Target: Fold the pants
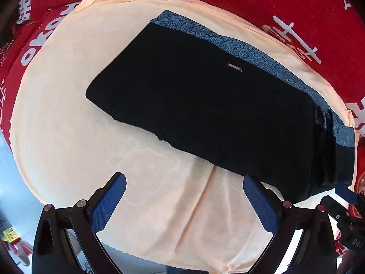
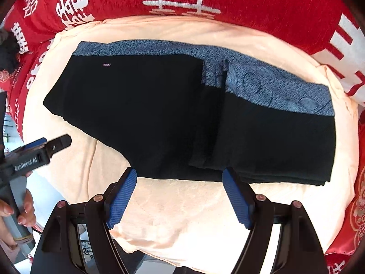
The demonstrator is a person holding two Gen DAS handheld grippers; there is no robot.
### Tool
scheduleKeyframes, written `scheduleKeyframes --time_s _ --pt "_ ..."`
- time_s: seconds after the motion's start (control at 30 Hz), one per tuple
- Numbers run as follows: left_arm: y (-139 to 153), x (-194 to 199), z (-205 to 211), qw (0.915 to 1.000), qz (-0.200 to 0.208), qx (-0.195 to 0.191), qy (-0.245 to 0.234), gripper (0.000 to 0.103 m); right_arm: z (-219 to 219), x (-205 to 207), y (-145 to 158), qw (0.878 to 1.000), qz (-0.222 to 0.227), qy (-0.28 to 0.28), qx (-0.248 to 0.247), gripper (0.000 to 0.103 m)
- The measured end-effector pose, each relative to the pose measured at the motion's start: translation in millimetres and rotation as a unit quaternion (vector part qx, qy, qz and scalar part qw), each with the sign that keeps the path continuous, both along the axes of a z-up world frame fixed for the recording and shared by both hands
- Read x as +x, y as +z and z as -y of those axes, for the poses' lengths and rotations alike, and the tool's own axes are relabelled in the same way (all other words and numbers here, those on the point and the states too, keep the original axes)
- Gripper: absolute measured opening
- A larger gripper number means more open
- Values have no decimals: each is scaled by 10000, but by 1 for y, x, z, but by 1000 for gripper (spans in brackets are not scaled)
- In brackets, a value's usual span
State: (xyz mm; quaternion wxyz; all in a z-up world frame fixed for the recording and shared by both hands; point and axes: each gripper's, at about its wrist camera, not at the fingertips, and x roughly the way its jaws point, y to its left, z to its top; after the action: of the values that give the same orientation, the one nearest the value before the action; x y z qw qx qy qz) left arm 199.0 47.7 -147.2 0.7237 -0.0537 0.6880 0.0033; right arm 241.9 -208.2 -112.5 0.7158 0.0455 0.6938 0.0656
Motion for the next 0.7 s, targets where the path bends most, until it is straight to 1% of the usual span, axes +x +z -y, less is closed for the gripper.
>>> scheduleKeyframes --time_s 0.17,0.37,0.47,0.57,0.63,0.7 --pt "-3 2 -3 10000 -9 -46 -18 103 -8 -2 -3 10000 -31 -56 72 80" --pt "-8 3 -9 9999 -56 -82 69 103 -18 -2 -6 9999 -68 -22 100 80" --pt "-7 3 -13 9999 -12 -70 71 103 -23 -1 -7 9999 -88 40 98 80" --pt "-7 6 -25 9998 71 -33 206 103 -29 1 -9 9998 -111 98 120 80" --pt "-9 7 -37 9993 61 -110 357 103 -31 3 -10 9998 -104 119 154 80" --pt "-13 11 -51 9977 20 -355 580 103 -34 4 -11 9996 -107 136 205 80"
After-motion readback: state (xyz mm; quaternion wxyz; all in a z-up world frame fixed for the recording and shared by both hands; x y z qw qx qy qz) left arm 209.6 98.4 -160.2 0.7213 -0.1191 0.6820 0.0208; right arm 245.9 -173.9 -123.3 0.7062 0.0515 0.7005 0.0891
